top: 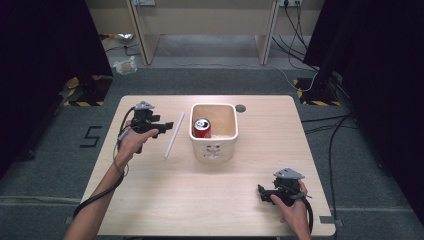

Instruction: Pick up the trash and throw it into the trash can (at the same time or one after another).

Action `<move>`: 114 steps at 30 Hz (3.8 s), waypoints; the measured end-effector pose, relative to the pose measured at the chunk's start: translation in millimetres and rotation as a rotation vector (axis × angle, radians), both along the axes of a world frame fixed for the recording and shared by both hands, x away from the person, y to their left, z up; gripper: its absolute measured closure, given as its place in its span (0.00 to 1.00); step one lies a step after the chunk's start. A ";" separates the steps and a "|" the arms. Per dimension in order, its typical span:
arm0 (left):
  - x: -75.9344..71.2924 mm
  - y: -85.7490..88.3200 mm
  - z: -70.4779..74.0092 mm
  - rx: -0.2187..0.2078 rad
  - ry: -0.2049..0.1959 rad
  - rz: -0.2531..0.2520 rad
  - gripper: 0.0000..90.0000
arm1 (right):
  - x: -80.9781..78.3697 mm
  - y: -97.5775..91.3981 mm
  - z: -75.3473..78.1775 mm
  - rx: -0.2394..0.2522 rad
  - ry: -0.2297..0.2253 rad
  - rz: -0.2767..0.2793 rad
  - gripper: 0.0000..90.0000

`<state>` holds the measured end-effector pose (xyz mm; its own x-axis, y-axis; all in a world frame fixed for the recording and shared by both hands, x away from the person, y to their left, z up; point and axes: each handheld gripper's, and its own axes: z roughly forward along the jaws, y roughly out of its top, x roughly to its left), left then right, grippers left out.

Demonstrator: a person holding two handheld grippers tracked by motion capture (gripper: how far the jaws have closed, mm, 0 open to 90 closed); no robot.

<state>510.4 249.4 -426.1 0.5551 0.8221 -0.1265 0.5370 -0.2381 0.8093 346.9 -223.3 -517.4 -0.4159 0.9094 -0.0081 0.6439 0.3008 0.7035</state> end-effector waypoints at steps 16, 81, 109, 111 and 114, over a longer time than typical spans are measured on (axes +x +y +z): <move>11.0 -14.4 -43.1 0.076 0.035 0.015 0.39 | 0.0 0.0 0.0 0.000 0.000 0.000 0.03; 19.1 -13.2 -40.8 0.144 0.039 -0.010 0.88 | -0.1 0.1 0.0 -0.002 0.002 0.006 0.03; -8.4 -5.9 35.3 0.081 -0.056 -0.107 0.88 | 0.0 0.1 0.0 -0.002 0.002 0.006 0.03; -11.1 -9.0 41.6 0.066 -0.066 -0.121 0.88 | 0.0 0.1 0.0 -0.002 0.002 0.006 0.03; -13.0 -12.2 46.1 0.066 -0.075 -0.130 0.88 | 0.0 0.1 0.0 -0.002 0.002 0.006 0.03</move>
